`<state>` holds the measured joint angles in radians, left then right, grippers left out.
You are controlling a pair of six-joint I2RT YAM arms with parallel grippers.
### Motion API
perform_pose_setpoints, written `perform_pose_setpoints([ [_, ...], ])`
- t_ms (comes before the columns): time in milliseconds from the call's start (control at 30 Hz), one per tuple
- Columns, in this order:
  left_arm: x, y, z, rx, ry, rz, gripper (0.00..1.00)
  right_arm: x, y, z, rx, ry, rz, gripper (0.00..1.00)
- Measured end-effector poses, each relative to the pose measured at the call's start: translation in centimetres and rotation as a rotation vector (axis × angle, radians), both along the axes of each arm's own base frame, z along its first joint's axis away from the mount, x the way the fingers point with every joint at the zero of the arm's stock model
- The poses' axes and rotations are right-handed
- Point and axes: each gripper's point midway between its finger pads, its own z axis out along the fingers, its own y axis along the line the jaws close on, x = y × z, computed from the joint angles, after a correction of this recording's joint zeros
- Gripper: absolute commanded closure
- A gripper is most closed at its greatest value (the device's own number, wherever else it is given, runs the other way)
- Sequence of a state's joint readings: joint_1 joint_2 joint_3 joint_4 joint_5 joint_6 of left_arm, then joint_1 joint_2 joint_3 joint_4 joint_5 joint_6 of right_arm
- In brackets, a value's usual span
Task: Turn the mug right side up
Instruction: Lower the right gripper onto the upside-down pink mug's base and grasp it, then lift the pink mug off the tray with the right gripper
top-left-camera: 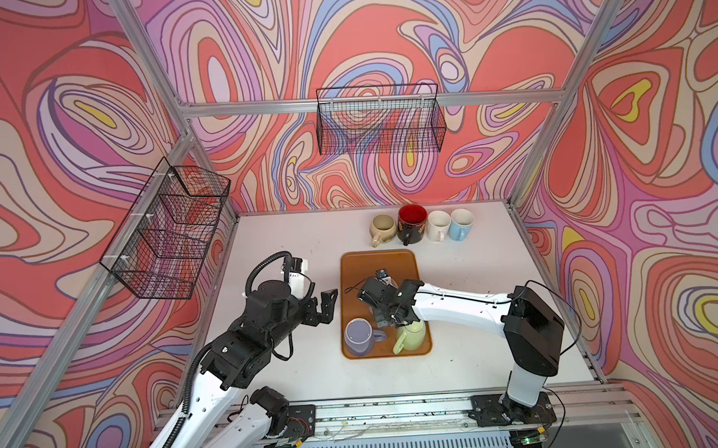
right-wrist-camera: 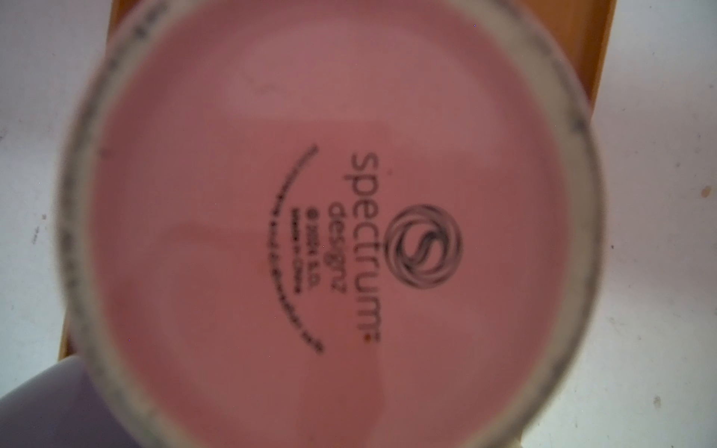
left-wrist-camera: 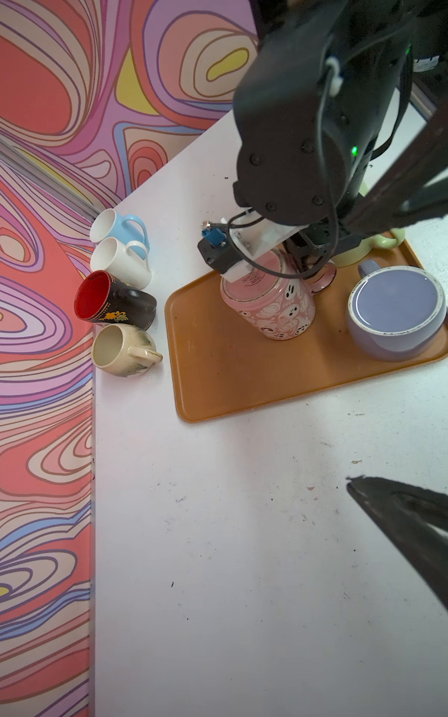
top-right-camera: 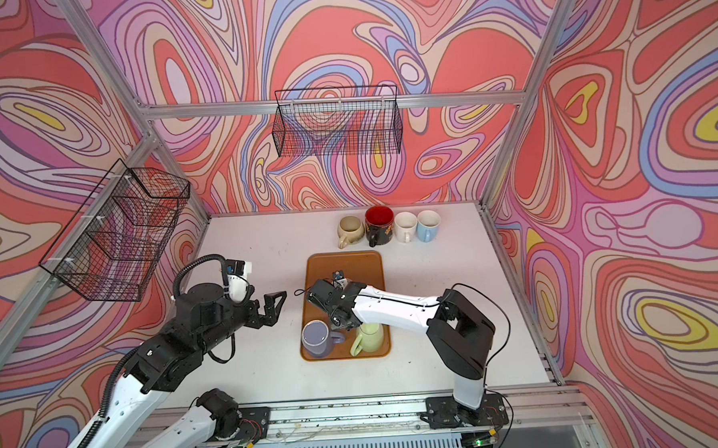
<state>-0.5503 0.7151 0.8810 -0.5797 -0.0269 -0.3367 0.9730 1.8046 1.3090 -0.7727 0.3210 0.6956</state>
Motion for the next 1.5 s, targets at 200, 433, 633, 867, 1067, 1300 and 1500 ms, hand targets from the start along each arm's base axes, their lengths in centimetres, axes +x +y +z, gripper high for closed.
perform_pose_setpoints([
  [200,0.3,-0.1,-0.5,0.006,0.017,0.009,0.00,2.1,-0.6,0.1,0.030,0.002,0.009,1.00],
  [433,1.4,-0.4,-1.6,0.030,0.063,0.024,0.00,4.5,-1.1,0.2,0.083,0.002,0.030,1.00],
  [633,2.3,-0.9,-1.3,0.013,0.071,0.035,0.00,6.2,-1.2,0.3,0.124,0.003,0.055,0.95],
  [867,2.8,-1.3,-0.5,-0.008,0.062,0.040,0.00,7.4,-0.2,0.1,0.122,-0.002,0.090,0.79],
  [1067,2.8,-1.2,-0.4,-0.010,0.059,0.041,0.00,7.5,0.0,-1.2,0.106,0.029,0.103,0.69],
  [1300,2.5,-1.0,-0.1,-0.017,0.044,0.044,0.00,7.5,0.0,-1.7,0.084,0.052,0.103,0.79],
  [1500,2.2,-0.7,0.1,-0.021,0.030,0.050,0.00,7.7,0.1,-0.9,0.077,0.048,0.109,0.71],
])
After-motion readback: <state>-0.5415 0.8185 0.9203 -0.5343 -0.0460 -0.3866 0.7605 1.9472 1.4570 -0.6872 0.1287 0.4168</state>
